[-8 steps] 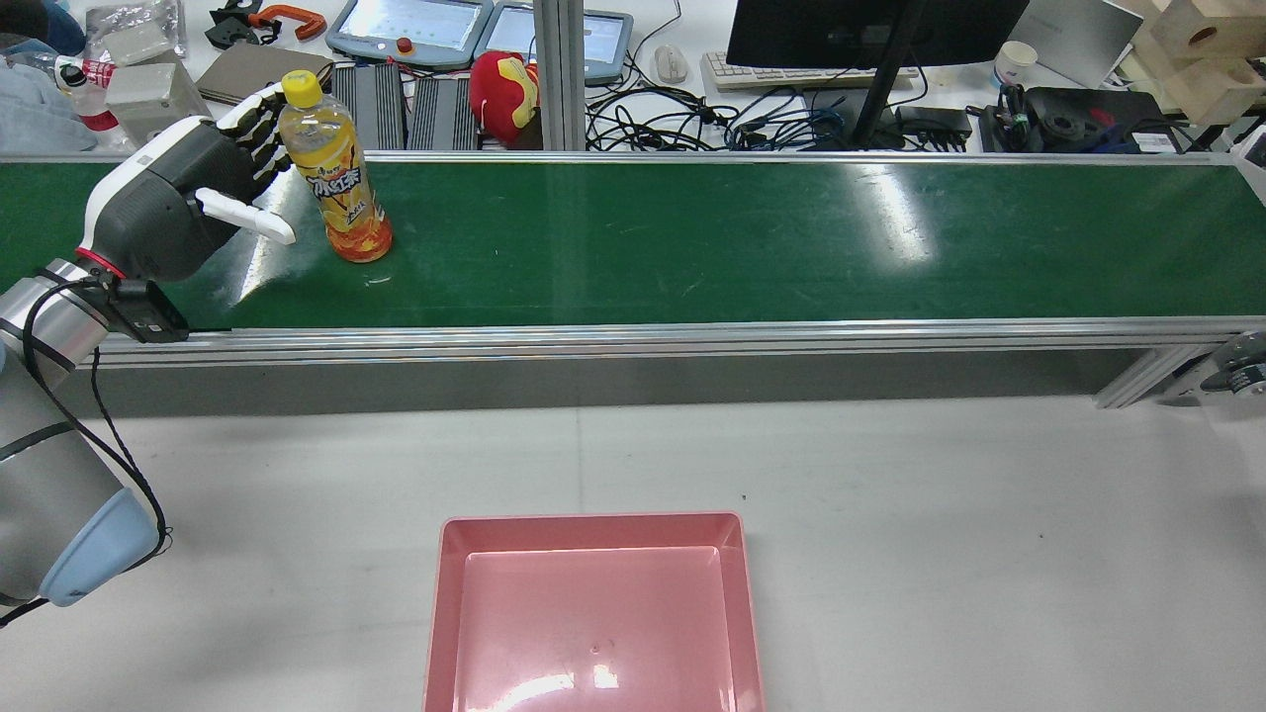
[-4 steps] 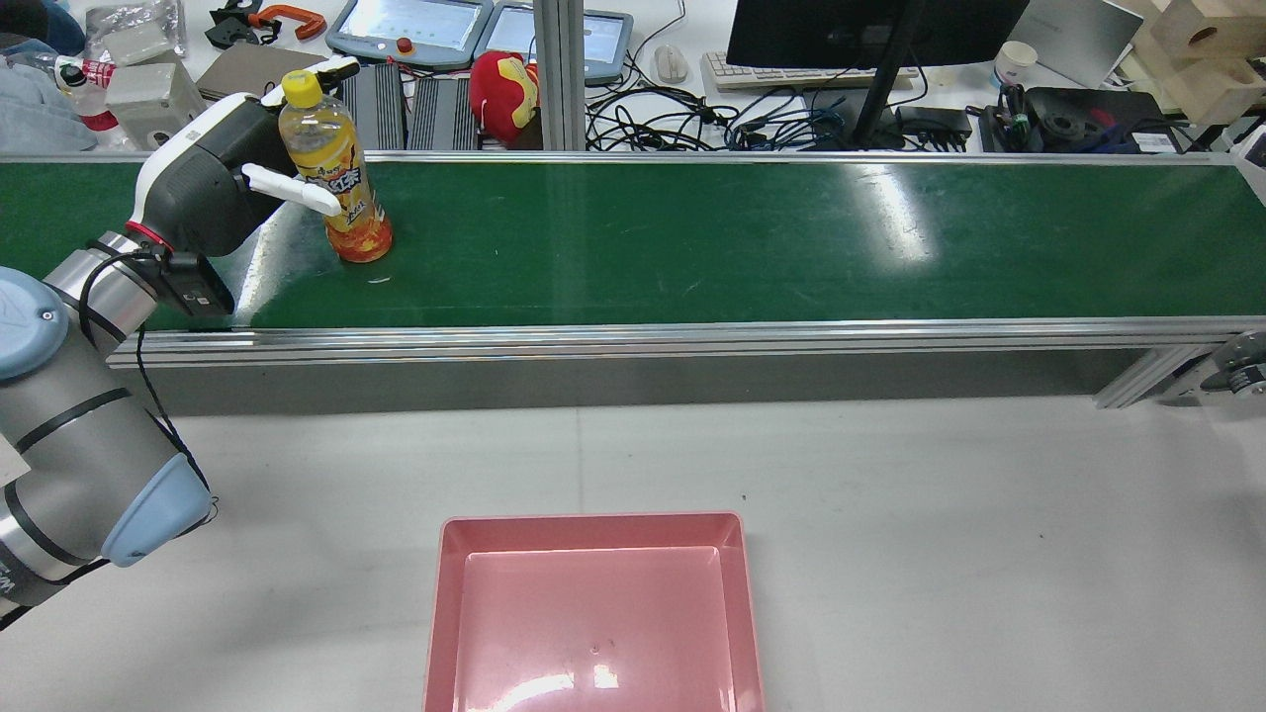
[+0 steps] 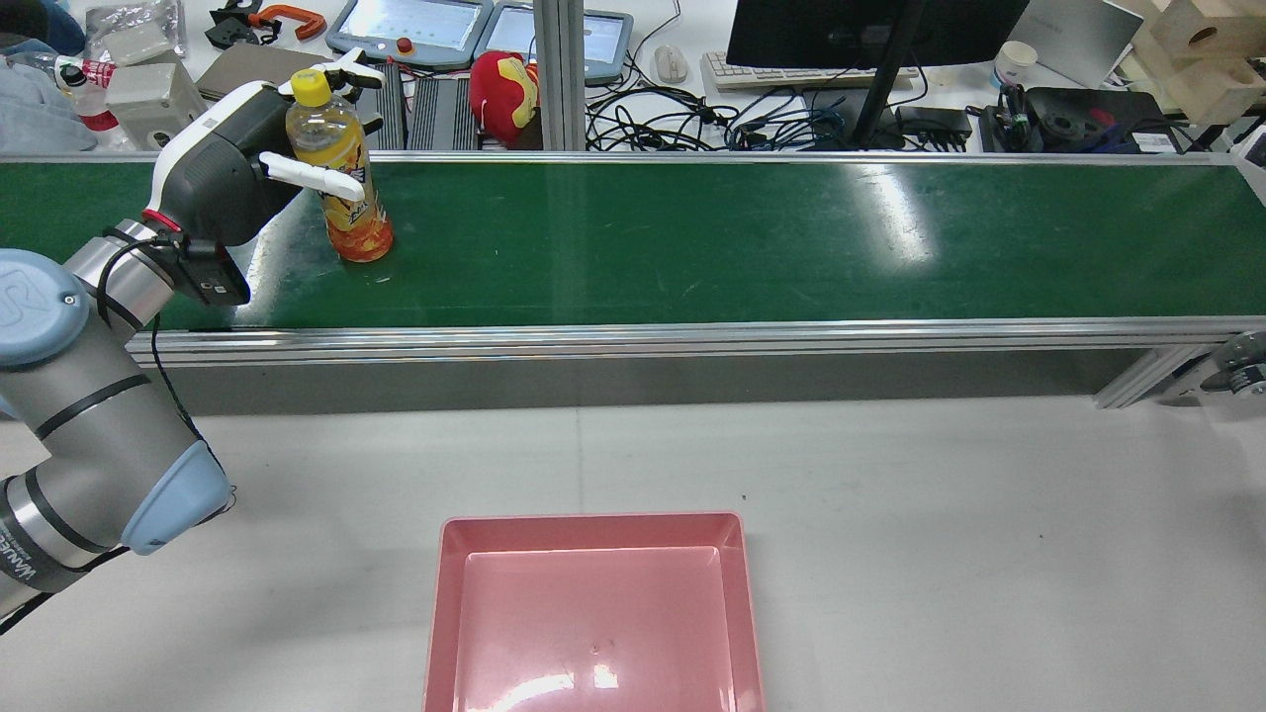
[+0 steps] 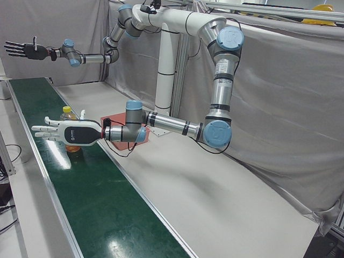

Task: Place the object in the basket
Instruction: 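Close the left hand fingers around the juice bottle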

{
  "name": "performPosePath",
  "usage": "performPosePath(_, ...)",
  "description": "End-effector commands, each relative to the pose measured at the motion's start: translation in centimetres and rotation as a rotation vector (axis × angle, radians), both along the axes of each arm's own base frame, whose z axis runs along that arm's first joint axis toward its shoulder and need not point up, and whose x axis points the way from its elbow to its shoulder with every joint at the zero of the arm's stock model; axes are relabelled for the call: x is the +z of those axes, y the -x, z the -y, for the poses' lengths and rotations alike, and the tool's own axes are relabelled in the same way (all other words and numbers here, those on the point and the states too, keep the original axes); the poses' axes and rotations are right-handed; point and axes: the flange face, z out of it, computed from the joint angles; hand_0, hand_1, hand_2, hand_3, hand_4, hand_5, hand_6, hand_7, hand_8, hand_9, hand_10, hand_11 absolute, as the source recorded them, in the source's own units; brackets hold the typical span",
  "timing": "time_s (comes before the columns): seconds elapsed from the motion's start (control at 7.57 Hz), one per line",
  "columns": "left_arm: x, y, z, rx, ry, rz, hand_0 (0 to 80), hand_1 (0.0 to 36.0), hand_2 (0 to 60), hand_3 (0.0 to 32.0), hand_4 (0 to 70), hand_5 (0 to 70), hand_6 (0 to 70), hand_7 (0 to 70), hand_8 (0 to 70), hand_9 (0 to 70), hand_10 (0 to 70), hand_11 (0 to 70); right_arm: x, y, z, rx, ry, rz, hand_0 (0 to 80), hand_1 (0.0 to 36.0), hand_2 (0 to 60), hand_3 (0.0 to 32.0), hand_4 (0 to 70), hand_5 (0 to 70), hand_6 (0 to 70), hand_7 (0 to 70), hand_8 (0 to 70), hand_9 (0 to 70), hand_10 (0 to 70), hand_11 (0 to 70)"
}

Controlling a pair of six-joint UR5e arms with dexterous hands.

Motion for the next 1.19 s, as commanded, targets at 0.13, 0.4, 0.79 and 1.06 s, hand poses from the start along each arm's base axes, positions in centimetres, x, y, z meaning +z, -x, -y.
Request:
performPosePath(0.13, -1.6, -0.1, 0.0, 0.002, 0.046, 0.045, 71.4, 20.0, 45.5, 0.0, 70.0, 70.0, 70.0, 62.2, 67.0, 70.0, 57.3, 70.0, -0.1, 0.0, 0.0, 0.0, -0.001, 0.0, 0.0, 0.0, 0.0, 0.0, 0.0, 0.0, 0.0, 0.0, 0.0, 0.0, 0.0, 0.0)
performPosePath(0.4, -2.8, -0.1, 0.0, 0.007, 0.039, 0.035, 58.9, 21.9, 60.0, 0.0, 70.0, 70.0, 70.0, 70.0, 70.0, 70.0, 60.7, 70.0, -0.1, 0.0, 0.0, 0.0, -0.003, 0.0, 0.0, 0.0, 0.0, 0.0, 0.0, 0.0, 0.0, 0.0, 0.0, 0.0, 0.0, 0.0)
performPosePath(0.79, -6.8, -0.4, -4.3, 0.06, 0.024, 0.03, 58.8, 24.6, 60.0, 0.0, 70.0, 70.0, 70.0, 70.0, 70.0, 70.0, 56.0, 70.0, -0.1, 0.0, 0.0, 0.0, -0.001, 0.0, 0.0, 0.0, 0.0, 0.0, 0.0, 0.0, 0.0, 0.0, 0.0, 0.0, 0.0, 0.0)
performPosePath(1.06, -8.4, -2.9, -7.2, 0.14, -0.01, 0.014, 58.2, 22.9, 60.0, 0.0, 70.0, 70.0, 70.0, 70.0, 70.0, 70.0, 54.6, 70.0, -0.1, 0.0, 0.0, 0.0, -0.001, 0.0, 0.0, 0.0, 0.0, 0.0, 0.0, 0.0, 0.0, 0.0, 0.0, 0.0, 0.0, 0.0)
